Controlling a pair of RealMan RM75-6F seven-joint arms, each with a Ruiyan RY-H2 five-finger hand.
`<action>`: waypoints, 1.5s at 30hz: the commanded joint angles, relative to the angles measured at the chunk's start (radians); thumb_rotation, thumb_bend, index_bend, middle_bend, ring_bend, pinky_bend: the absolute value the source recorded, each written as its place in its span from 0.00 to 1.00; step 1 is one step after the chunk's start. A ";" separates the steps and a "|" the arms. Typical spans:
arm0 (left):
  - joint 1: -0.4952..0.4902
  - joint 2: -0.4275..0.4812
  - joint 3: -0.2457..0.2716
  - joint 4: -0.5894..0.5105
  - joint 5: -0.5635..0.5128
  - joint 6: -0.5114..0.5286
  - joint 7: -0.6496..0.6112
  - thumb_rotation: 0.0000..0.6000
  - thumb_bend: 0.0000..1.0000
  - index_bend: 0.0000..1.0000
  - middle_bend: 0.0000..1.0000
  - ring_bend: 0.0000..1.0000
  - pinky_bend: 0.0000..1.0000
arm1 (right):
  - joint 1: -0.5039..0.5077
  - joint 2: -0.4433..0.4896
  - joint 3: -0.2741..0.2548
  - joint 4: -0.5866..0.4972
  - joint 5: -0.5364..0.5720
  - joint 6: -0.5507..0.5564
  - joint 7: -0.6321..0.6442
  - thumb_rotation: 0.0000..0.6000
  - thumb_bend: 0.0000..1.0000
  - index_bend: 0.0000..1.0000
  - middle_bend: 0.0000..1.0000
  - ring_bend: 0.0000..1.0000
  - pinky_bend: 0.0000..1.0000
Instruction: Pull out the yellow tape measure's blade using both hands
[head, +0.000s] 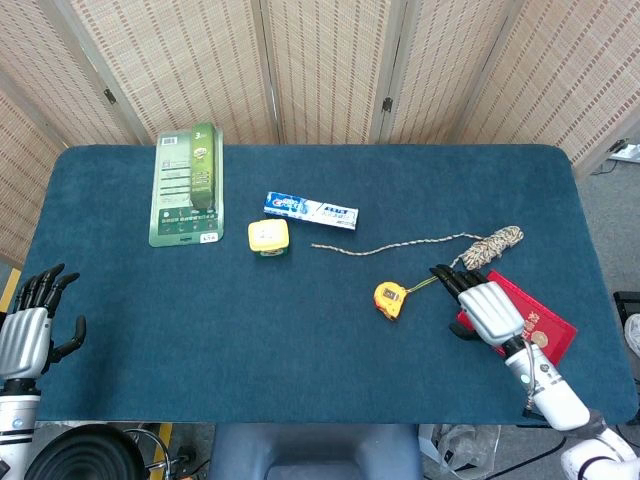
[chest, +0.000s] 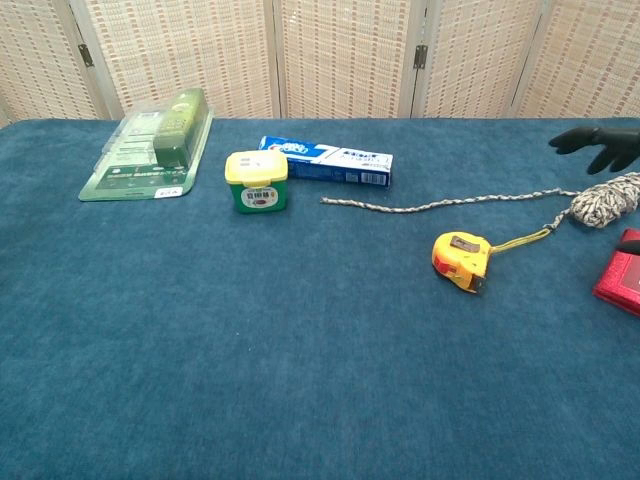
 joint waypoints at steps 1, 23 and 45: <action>0.003 0.001 -0.001 0.002 -0.001 0.002 -0.004 1.00 0.56 0.18 0.09 0.00 0.00 | 0.057 -0.077 0.023 0.069 0.029 -0.049 -0.028 1.00 0.27 0.00 0.11 0.19 0.20; 0.001 0.004 -0.002 0.020 -0.005 -0.021 -0.043 1.00 0.56 0.18 0.09 0.00 0.00 | 0.193 -0.351 0.021 0.370 0.052 -0.123 -0.083 1.00 0.27 0.00 0.05 0.08 0.15; 0.021 0.008 0.002 0.065 -0.009 -0.023 -0.115 1.00 0.56 0.18 0.09 0.00 0.00 | 0.243 -0.354 0.058 0.257 0.192 -0.189 -0.231 1.00 0.27 0.00 0.08 0.14 0.15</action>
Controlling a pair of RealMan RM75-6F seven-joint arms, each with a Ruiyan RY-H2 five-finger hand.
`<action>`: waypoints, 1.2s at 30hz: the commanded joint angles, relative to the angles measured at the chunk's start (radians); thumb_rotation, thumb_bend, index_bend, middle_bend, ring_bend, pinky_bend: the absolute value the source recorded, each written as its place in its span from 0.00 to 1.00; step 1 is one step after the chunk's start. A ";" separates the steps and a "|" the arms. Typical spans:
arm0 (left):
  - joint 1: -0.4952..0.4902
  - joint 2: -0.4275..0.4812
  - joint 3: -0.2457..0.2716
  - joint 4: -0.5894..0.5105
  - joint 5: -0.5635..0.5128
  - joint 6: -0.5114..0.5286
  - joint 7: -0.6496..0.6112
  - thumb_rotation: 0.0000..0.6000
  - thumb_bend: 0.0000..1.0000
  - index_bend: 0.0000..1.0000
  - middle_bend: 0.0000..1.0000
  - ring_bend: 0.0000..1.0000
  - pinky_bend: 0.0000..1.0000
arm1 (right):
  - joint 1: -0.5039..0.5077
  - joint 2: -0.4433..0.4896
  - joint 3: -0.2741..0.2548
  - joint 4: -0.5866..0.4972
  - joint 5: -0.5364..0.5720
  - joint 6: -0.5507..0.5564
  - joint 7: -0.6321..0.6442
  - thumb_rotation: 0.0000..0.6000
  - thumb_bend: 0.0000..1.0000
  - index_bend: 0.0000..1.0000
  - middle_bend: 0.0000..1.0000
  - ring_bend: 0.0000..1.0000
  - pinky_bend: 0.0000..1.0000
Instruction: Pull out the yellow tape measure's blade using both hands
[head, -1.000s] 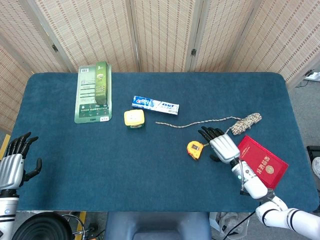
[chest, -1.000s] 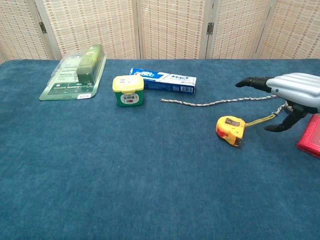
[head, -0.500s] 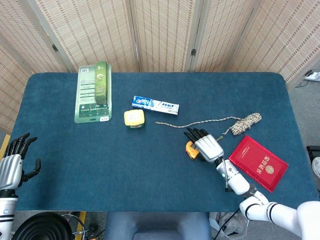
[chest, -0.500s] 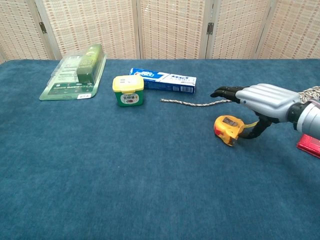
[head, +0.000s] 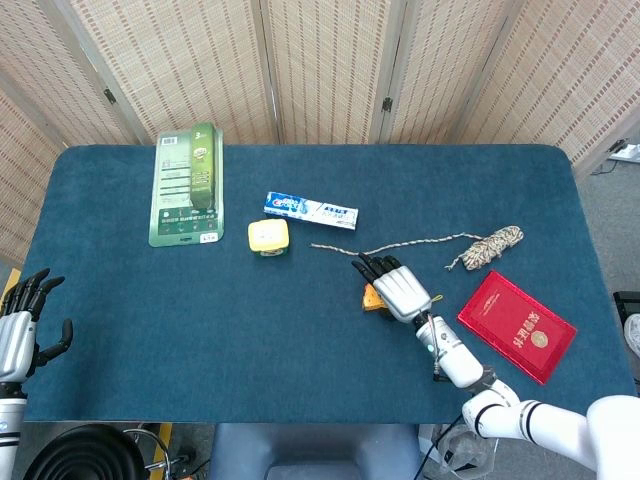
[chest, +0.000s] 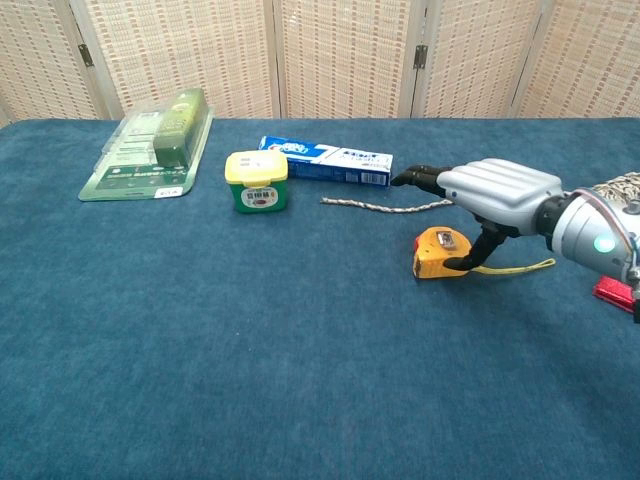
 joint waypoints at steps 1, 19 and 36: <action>0.000 -0.003 0.000 0.002 0.002 -0.001 -0.004 1.00 0.56 0.18 0.09 0.00 0.00 | -0.008 0.048 -0.001 -0.042 0.057 -0.035 -0.034 1.00 0.27 0.00 0.09 0.15 0.15; 0.005 0.004 0.002 -0.003 0.001 -0.005 -0.003 1.00 0.56 0.18 0.09 0.00 0.00 | 0.052 0.006 0.002 0.026 0.160 -0.126 -0.068 1.00 0.27 0.21 0.24 0.23 0.16; -0.020 0.009 -0.011 -0.009 0.012 -0.032 -0.012 1.00 0.56 0.18 0.09 0.00 0.00 | 0.079 0.007 0.026 -0.019 0.202 -0.117 -0.070 1.00 0.27 0.51 0.45 0.34 0.17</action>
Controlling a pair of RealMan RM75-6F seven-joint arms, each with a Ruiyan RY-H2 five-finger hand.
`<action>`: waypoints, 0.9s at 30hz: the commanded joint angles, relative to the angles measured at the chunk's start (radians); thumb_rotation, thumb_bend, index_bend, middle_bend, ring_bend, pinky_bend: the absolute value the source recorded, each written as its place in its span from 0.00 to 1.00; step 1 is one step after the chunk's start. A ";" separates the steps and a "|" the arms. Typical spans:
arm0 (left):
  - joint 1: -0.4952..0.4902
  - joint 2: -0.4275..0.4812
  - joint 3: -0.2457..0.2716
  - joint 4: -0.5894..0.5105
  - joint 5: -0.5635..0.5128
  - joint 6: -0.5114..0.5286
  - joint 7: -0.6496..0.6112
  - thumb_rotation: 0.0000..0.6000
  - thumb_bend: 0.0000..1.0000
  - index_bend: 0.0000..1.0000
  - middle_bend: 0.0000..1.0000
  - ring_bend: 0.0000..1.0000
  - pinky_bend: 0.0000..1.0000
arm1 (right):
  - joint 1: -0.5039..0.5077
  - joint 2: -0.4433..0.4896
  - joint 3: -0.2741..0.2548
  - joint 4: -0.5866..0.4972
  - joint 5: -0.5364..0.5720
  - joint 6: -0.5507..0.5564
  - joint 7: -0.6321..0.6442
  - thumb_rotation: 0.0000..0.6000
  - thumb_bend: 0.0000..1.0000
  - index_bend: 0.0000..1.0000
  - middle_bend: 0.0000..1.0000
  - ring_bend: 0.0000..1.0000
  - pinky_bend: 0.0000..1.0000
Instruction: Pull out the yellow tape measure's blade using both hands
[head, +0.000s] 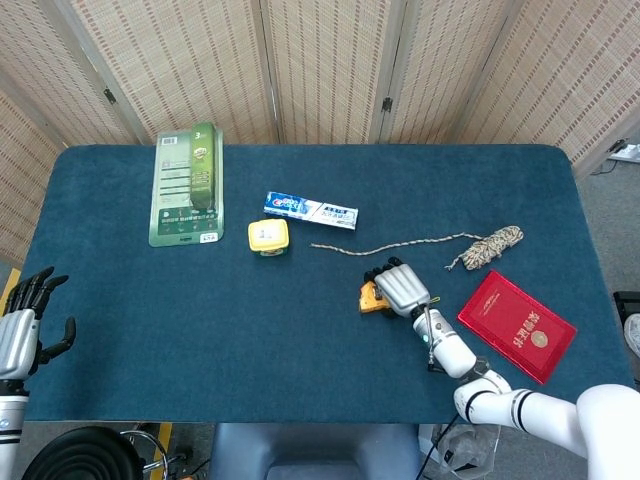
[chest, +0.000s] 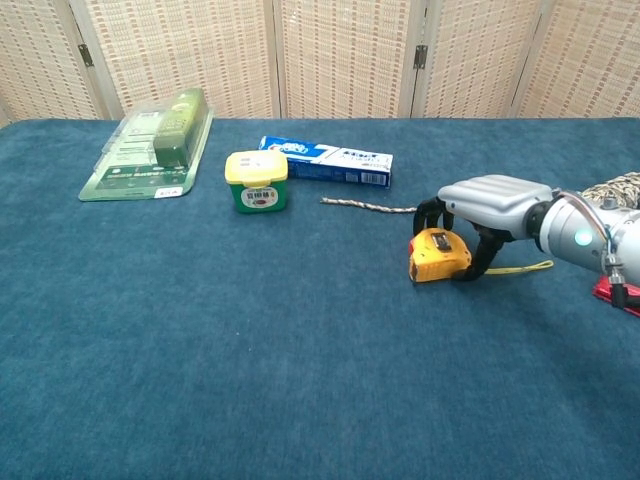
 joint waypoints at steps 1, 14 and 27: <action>-0.015 0.006 -0.009 -0.010 0.005 -0.014 -0.003 1.00 0.56 0.18 0.09 0.00 0.00 | 0.012 0.026 0.025 -0.056 0.019 0.008 -0.007 1.00 0.27 0.52 0.45 0.35 0.17; -0.203 -0.028 -0.093 -0.088 -0.035 -0.199 0.041 1.00 0.56 0.08 0.09 0.00 0.00 | 0.144 0.098 0.138 -0.292 0.283 0.002 -0.200 1.00 0.27 0.55 0.48 0.37 0.18; -0.403 -0.131 -0.143 -0.179 -0.308 -0.383 0.255 1.00 0.46 0.00 0.00 0.00 0.00 | 0.287 0.045 0.184 -0.375 0.532 0.141 -0.368 1.00 0.27 0.55 0.48 0.36 0.18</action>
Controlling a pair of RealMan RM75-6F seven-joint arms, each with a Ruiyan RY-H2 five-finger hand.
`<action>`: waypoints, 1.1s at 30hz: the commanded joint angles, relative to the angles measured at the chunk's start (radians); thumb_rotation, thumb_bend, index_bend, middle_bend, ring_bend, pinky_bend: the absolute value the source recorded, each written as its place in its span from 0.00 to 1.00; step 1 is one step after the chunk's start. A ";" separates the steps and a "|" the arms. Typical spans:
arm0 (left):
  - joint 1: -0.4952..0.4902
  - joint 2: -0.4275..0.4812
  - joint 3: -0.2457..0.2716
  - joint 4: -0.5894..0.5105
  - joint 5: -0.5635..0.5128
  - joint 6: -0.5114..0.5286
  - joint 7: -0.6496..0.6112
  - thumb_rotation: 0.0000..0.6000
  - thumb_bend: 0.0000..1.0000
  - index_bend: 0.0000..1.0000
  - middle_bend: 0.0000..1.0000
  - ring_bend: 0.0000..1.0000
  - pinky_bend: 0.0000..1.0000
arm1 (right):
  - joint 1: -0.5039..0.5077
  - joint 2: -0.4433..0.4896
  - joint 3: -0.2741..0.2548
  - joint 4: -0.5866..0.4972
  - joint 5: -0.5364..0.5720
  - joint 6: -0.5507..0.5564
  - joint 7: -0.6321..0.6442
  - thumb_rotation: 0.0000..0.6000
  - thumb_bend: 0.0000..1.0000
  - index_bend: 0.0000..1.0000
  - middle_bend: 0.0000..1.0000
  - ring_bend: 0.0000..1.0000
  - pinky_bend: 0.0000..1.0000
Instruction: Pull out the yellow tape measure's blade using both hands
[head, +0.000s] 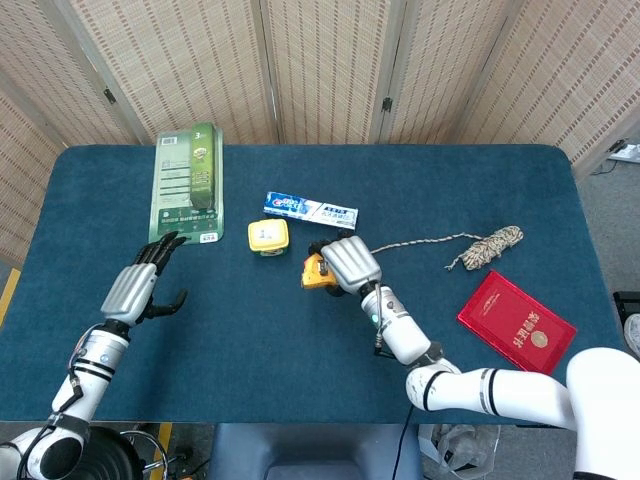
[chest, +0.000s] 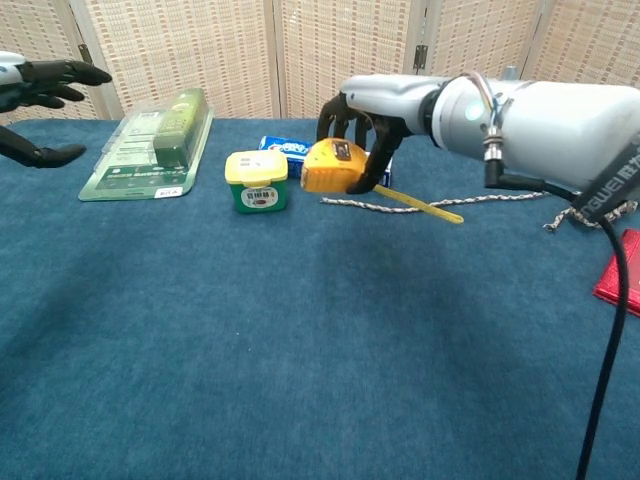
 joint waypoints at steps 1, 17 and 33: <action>-0.061 -0.057 -0.022 -0.028 -0.100 -0.013 0.074 1.00 0.46 0.00 0.00 0.00 0.00 | 0.034 -0.026 0.018 -0.007 0.046 0.031 -0.019 1.00 0.27 0.55 0.48 0.36 0.18; -0.203 -0.259 -0.068 -0.002 -0.398 0.101 0.273 1.00 0.46 0.00 0.00 0.00 0.00 | 0.116 -0.153 0.042 0.090 0.122 0.093 0.001 1.00 0.27 0.55 0.48 0.36 0.18; -0.269 -0.387 -0.088 0.061 -0.503 0.194 0.349 1.00 0.46 0.00 0.00 0.00 0.00 | 0.153 -0.238 0.057 0.251 0.093 0.007 0.102 1.00 0.27 0.55 0.48 0.36 0.18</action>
